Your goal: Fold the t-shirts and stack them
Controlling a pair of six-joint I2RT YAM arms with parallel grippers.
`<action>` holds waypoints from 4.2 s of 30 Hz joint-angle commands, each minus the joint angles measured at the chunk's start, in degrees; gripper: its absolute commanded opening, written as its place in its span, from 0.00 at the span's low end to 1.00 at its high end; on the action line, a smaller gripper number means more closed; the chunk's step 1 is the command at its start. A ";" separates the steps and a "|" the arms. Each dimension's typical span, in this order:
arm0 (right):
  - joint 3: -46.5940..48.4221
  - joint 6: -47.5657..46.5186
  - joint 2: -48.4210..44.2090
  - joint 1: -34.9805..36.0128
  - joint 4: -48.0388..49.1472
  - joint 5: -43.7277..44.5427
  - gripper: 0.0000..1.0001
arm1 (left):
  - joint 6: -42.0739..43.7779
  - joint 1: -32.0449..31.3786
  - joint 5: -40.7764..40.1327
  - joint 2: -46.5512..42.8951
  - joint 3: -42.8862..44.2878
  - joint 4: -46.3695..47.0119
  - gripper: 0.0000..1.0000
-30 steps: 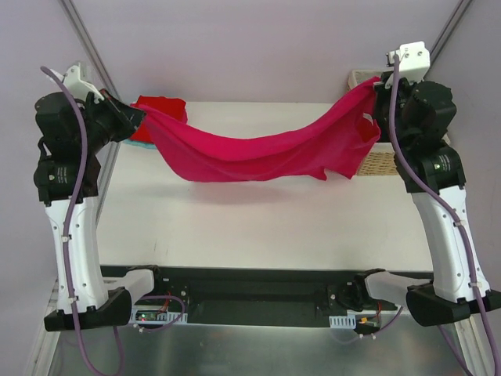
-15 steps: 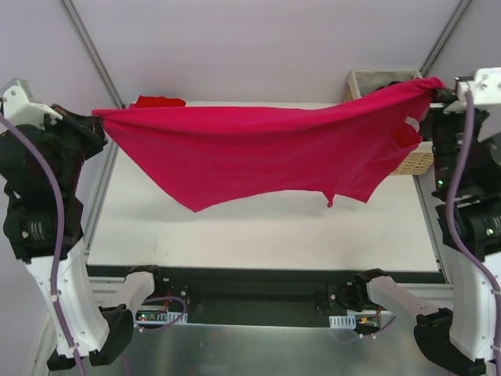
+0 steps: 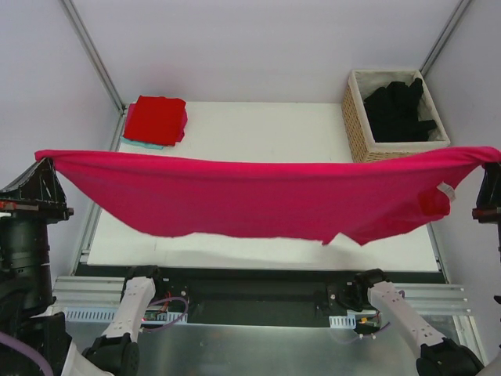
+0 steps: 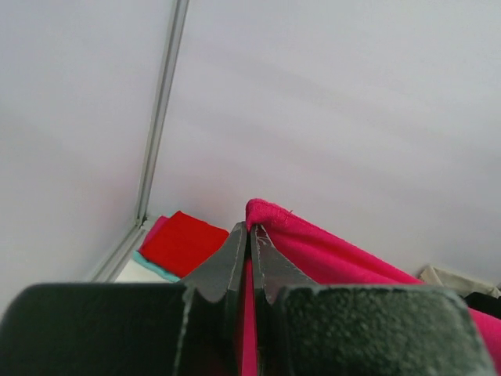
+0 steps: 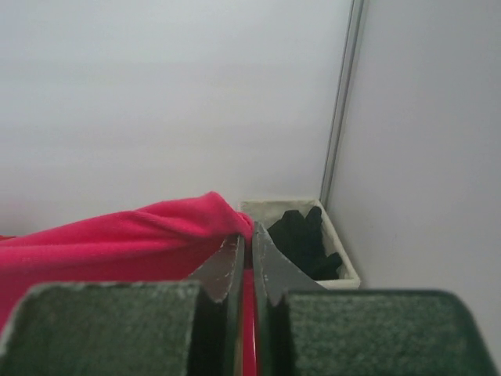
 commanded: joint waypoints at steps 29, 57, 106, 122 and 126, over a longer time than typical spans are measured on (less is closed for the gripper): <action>-37.33 17.30 31.45 -6.95 9.30 -6.25 0.00 | -7.53 0.00 7.72 12.19 -55.68 18.62 0.00; -1.03 18.71 77.78 -14.16 9.92 -16.35 0.01 | -5.51 -0.96 12.37 55.26 -29.60 32.79 0.00; -50.85 22.75 50.01 -21.71 -4.93 -22.41 0.52 | -10.87 -2.02 13.96 5.00 -74.40 13.89 0.64; -52.17 24.24 55.20 -23.65 4.38 -26.10 0.48 | -9.46 -1.93 13.87 4.12 -69.22 10.91 0.63; -51.29 24.24 56.25 -23.65 5.53 -26.11 0.45 | -8.93 -2.02 13.78 4.12 -67.90 10.38 0.62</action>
